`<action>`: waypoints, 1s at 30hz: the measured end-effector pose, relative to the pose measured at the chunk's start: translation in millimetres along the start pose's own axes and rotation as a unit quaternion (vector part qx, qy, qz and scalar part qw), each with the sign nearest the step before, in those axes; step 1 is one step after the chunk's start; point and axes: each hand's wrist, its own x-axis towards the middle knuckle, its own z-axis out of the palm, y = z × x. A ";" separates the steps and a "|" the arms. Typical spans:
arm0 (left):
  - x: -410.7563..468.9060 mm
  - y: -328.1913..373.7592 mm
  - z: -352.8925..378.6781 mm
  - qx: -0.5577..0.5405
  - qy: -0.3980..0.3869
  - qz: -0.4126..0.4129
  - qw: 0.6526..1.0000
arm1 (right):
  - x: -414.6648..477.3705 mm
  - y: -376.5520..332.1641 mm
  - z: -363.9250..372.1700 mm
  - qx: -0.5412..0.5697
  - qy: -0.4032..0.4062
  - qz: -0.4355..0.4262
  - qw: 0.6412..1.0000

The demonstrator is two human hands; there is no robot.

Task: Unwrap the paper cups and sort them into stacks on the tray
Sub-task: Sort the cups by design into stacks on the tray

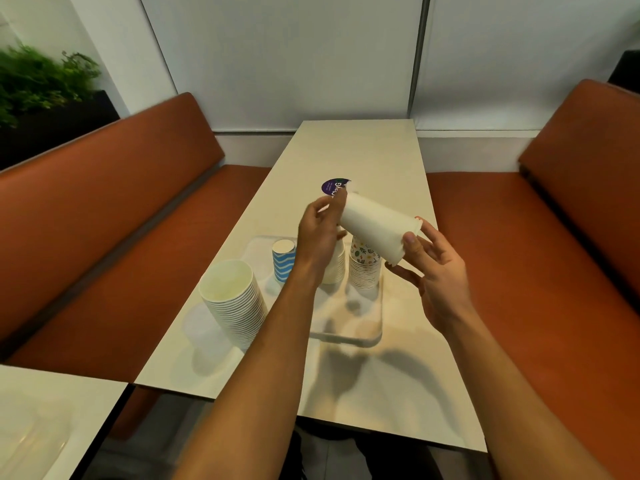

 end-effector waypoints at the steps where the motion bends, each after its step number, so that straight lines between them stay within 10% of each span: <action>1: -3.5 0.5 -1.1 -0.035 -0.036 -0.022 0.998 | 0.0 0.5 1.5 0.002 -0.005 0.005 1.000; 11: -13.8 7.8 -0.9 -0.050 -0.084 -0.022 0.995 | 1.7 3.8 7.0 -0.017 -0.007 0.004 1.000; 21: 16.0 46.0 -14.1 0.055 0.194 0.129 0.971 | 1.4 7.9 -10.7 0.028 0.073 0.005 0.997; 30: 36.8 27.7 -4.7 0.193 0.146 0.112 0.964 | 11.2 2.4 -2.6 0.080 0.007 0.036 0.996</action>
